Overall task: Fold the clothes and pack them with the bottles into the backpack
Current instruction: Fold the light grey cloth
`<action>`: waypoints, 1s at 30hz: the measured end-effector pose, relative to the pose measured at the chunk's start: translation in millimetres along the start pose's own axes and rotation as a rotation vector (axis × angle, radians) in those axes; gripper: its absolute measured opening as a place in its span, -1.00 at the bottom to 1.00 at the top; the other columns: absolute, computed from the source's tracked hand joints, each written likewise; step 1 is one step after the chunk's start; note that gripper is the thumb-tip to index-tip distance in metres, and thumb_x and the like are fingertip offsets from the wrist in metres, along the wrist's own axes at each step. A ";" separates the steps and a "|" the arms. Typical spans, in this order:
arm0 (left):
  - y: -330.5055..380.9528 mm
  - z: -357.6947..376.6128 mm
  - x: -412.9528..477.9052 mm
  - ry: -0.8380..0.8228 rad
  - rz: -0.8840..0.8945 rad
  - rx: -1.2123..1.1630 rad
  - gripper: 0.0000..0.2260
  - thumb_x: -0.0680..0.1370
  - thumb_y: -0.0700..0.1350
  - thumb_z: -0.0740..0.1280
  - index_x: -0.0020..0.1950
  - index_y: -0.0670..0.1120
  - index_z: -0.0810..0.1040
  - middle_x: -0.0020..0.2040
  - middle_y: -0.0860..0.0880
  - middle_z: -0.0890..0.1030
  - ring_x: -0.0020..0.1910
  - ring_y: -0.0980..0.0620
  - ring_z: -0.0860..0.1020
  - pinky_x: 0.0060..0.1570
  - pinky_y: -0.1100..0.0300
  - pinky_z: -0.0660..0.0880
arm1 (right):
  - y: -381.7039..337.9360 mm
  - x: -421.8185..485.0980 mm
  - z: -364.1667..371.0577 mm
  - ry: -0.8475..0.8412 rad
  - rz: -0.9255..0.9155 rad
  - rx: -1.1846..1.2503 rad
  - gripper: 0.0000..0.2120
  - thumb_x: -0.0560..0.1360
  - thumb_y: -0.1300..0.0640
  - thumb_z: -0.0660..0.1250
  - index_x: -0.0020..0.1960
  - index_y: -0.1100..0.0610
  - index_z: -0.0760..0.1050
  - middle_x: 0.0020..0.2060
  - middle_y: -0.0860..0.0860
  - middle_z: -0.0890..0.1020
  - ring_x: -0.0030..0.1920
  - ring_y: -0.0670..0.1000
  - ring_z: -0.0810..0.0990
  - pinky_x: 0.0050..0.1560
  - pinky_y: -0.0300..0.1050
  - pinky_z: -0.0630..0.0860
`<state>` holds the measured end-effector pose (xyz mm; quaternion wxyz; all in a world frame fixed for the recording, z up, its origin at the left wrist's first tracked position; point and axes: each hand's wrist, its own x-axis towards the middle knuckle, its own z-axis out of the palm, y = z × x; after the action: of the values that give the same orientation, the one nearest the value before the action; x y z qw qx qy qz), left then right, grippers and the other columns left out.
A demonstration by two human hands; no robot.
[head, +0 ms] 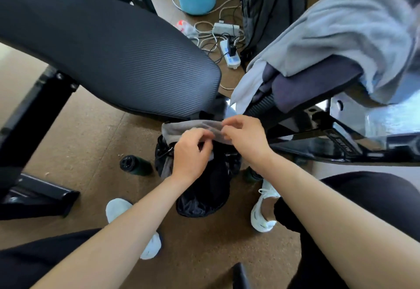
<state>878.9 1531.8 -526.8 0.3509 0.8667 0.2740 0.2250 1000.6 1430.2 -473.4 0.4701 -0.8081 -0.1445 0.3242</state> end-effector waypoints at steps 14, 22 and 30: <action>161.7 35.8 102.7 -0.094 0.051 -0.241 -0.44 0.54 -0.08 0.46 0.52 -0.03 0.39 0.27 -0.04 0.53 0.13 -0.03 0.58 0.14 0.12 0.57 | -22.6 -12.3 -117.7 0.798 -0.033 0.677 -0.51 0.43 -0.10 0.53 0.20 -0.02 0.36 0.18 0.00 0.50 0.15 -0.04 0.53 0.16 -0.15 0.53; 181.7 58.5 137.6 -0.001 0.008 -0.200 -0.94 0.63 -0.10 0.37 -0.04 -0.02 0.60 -0.16 0.13 0.61 -0.19 0.17 0.56 -0.06 0.15 0.54 | -24.1 7.8 -116.9 0.738 -0.082 0.715 -0.66 0.45 -0.06 0.53 0.06 -0.12 0.39 0.14 -0.05 0.58 0.15 -0.08 0.57 0.32 -0.02 0.53; 168.8 28.1 111.3 0.067 -0.524 -1.054 -0.79 0.75 -0.16 0.11 0.10 -0.18 0.52 0.02 -0.17 0.61 -0.02 -0.07 0.59 0.01 0.04 0.61 | -24.3 12.7 -111.5 0.755 0.003 0.752 -0.64 0.47 -0.04 0.52 0.09 -0.08 0.36 0.14 -0.04 0.56 0.14 -0.05 0.55 0.21 -0.17 0.46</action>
<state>1032.1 1486.8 -399.6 0.7694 0.4713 0.3410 0.2639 1085.4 1375.3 -418.8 0.7460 -0.6446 0.1623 0.0408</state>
